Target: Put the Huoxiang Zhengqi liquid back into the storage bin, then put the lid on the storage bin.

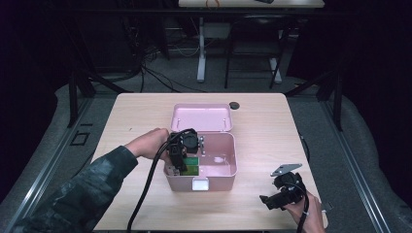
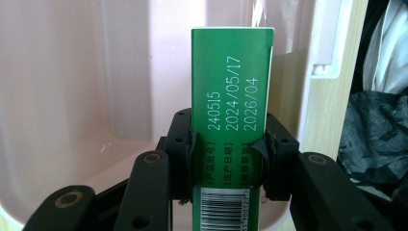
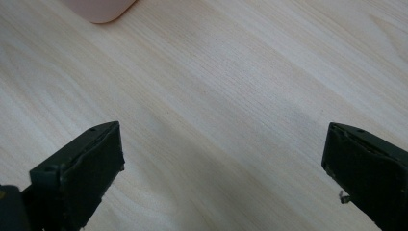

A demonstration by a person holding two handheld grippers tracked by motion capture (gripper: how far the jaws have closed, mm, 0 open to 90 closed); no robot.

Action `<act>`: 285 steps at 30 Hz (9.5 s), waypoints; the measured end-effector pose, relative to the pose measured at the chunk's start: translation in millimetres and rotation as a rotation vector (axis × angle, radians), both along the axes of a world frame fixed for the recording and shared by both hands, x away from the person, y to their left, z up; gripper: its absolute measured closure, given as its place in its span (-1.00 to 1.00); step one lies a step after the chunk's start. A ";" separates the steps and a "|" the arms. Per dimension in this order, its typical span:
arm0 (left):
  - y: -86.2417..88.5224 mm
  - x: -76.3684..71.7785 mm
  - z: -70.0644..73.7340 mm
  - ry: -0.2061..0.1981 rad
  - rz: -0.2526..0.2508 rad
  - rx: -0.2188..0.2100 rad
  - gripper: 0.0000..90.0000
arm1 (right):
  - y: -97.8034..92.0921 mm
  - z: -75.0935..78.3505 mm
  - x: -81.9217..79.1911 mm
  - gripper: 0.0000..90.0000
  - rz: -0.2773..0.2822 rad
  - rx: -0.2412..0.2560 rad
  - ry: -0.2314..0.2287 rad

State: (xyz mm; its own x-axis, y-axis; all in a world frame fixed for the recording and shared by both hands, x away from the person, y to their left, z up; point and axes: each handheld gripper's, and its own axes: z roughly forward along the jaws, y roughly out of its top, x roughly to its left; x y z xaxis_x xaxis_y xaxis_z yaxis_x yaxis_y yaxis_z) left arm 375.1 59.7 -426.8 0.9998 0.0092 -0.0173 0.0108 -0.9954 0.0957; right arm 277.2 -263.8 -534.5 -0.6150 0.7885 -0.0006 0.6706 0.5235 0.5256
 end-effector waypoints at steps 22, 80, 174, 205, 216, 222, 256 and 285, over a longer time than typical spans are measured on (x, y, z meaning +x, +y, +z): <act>3.5 0.1 0.2 0.020 0.045 -0.026 0.11 | 0.3 -0.7 0.1 -0.99 0.001 0.003 -0.002; 106.5 41.5 27.0 -0.085 0.721 -0.364 -0.92 | 27.7 76.8 110.0 -1.00 0.006 0.200 -0.052; 98.1 29.9 -35.6 -0.107 0.919 -0.509 0.44 | 101.4 63.5 240.2 0.76 -0.290 0.329 -0.160; 94.7 28.4 -38.3 -0.139 0.932 -0.506 0.44 | 85.3 86.7 216.4 0.81 -0.203 0.459 -0.276; 92.2 26.9 -38.0 -0.155 0.938 -0.494 0.44 | 80.3 94.8 206.3 0.82 -0.154 0.469 -0.311; 93.1 27.8 -39.8 -0.150 0.947 -0.505 0.45 | 77.7 97.5 201.8 0.83 -0.120 0.485 -0.332; 88.3 27.1 -48.0 -0.146 0.920 -0.527 0.72 | 99.0 58.3 225.2 0.69 -0.162 0.346 -0.173; 87.5 31.8 -49.3 -0.142 0.871 -0.530 0.72 | 119.5 39.3 243.2 0.71 -0.253 0.292 -0.164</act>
State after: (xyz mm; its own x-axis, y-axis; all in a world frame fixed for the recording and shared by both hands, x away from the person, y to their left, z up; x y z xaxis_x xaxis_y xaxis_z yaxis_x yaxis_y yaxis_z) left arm 406.9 147.2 -476.1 0.6427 0.7578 -0.1125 0.6634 -0.4770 0.5765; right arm 520.4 -144.3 -495.2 -0.4119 0.8964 0.1638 0.6538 0.1656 0.7383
